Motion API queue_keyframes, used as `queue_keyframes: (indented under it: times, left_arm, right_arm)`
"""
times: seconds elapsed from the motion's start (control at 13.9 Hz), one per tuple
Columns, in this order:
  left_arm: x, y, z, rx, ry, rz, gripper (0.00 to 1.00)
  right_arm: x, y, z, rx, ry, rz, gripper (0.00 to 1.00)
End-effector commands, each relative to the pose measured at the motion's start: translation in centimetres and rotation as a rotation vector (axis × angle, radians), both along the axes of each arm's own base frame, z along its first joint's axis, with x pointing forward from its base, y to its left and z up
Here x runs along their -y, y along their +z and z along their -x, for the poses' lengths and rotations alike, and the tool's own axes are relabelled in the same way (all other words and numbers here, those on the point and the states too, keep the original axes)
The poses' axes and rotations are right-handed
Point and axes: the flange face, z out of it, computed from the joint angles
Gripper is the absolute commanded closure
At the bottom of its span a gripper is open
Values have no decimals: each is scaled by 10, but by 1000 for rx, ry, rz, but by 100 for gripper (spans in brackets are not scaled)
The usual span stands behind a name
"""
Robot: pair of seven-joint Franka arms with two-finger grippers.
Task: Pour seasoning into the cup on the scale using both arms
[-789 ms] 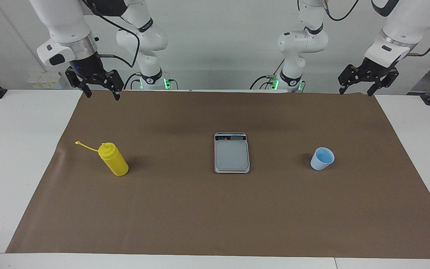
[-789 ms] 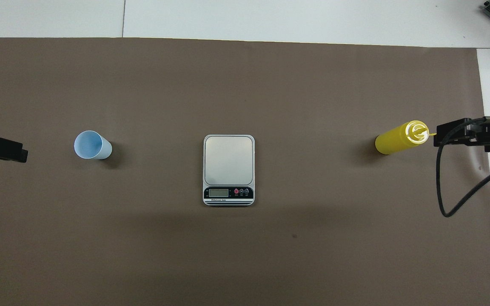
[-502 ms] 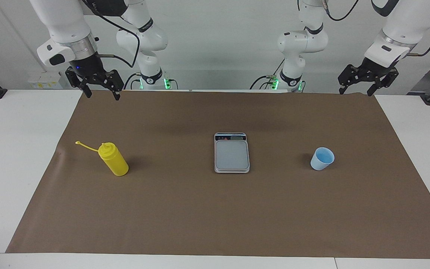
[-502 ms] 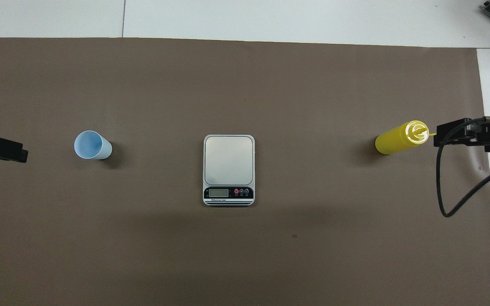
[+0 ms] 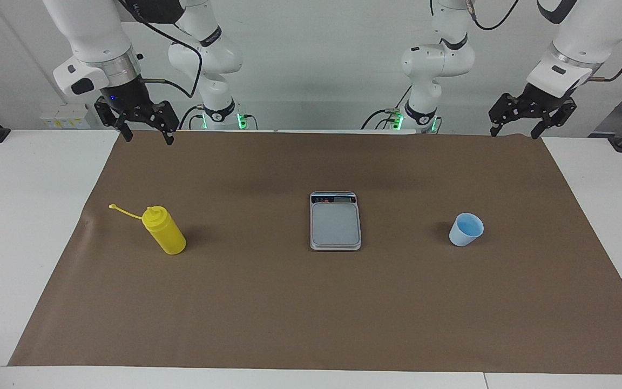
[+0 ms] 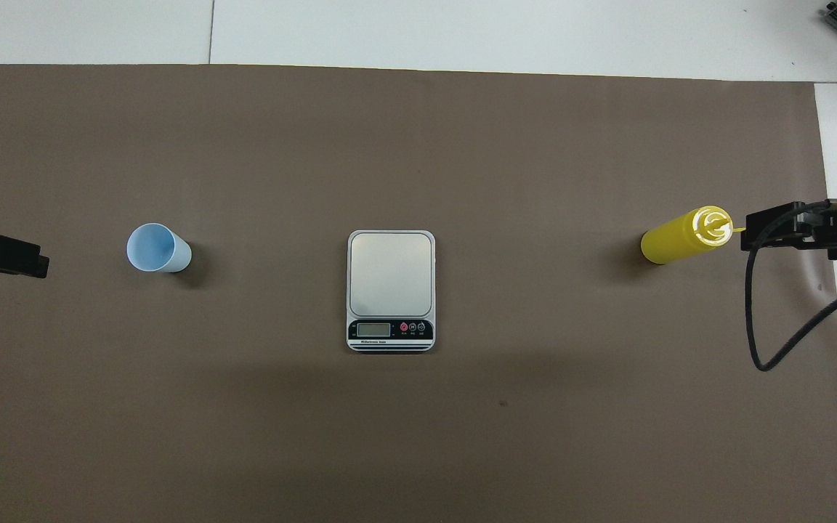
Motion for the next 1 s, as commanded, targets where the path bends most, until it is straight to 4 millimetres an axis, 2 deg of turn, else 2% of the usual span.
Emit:
queue_keyframes:
  times: [0.0, 0.29, 0.57, 0.72, 0.93]
  left_arm:
    - [1, 0, 8, -9, -10, -2, 0]
    - [-2, -5, 8, -6, 5, -2, 0]
    - [-3, -19, 3, -8, 7, -2, 0]
    - [-8, -33, -11, 7, 17, 0, 0]
    - [-11, -65, -44, 33, 29, 8, 0]
  right_arm:
    - [1, 0, 1, -12, -10, -13, 0]
    - [1, 0, 1, -12, -10, -13, 0]
    - [1, 1, 1, -10, -10, -13, 0]
    - [1, 0, 1, -12, -10, -11, 0]
    - [1, 0, 1, -12, -8, -13, 0]
